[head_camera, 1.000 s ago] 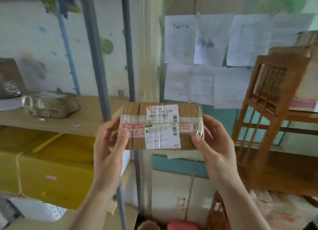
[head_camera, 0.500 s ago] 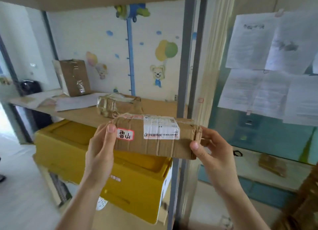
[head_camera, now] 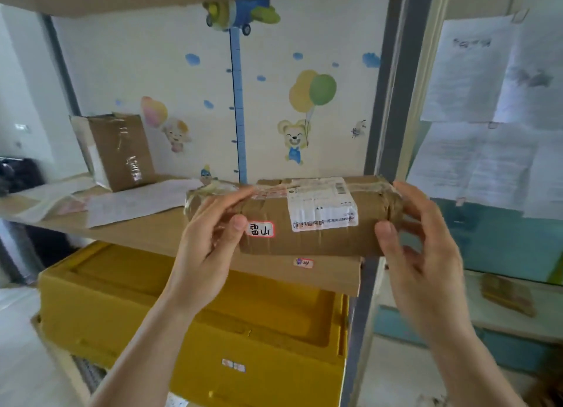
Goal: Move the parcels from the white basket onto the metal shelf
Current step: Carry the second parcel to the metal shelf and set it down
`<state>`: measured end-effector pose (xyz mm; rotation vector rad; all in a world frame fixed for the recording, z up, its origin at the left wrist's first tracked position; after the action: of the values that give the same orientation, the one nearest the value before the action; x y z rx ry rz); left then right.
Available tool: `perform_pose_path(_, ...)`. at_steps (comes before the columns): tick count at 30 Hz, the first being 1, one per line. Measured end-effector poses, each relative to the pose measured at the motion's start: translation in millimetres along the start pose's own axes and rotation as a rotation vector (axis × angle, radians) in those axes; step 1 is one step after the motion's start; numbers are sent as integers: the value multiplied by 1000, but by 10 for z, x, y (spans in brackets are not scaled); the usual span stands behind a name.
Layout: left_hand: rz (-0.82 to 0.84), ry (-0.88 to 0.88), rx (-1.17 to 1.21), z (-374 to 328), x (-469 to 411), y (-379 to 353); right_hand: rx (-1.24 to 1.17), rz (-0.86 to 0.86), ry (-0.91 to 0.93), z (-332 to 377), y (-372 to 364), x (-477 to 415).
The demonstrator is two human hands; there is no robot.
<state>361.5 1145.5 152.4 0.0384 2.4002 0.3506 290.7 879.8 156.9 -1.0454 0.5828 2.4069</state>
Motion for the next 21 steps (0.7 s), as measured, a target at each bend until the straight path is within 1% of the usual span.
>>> perform_pose_path(2, 47, -40, -16, 81, -298, 32, 159, -80, 79, 140, -39, -117)
perform_pose_path(4, 57, -89, -30, 163, -586, 91, 297, -153, 187, 349, -109, -223)
perform_pose_path(6, 63, -109, -23, 287, -823, 146, 420, -179, 244, 530, -233, -342)
perform_pose_path(8, 79, -100, -1, 433, -997, 165, 524, -165, 245, 670, -375, -445)
perform_pose_path(13, 110, -98, 7, 688, -1230, 137, 729, -53, 178, 936, -701, -755)
perform_pose_path(16, 127, -107, 0, 744, -1310, 73, 825, 19, 137, 913, -851, -968)
perform_pose_path(18, 217, -150, -142, 714, -1326, -74, 942, 106, 23, 751, -876, -1012)
perform_pose_path(20, 288, -206, -315, 700, -1327, -226, 1074, 249, -77, 600, -926, -980)
perform_pose_path(21, 316, -215, -368, 706, -1327, -276, 1151, 316, -99, 553, -966, -948)
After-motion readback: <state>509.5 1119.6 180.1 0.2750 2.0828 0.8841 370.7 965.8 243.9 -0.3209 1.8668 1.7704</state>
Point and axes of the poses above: each hand's wrist, its own x-axis away from the middle knuckle, its own y-axis out of the back of the hand, z = x × y, the point moved 7 cm from there along -x, towards the middle knuckle, and after that the axes turned 5 degrees about y, right-handed, at the moved point
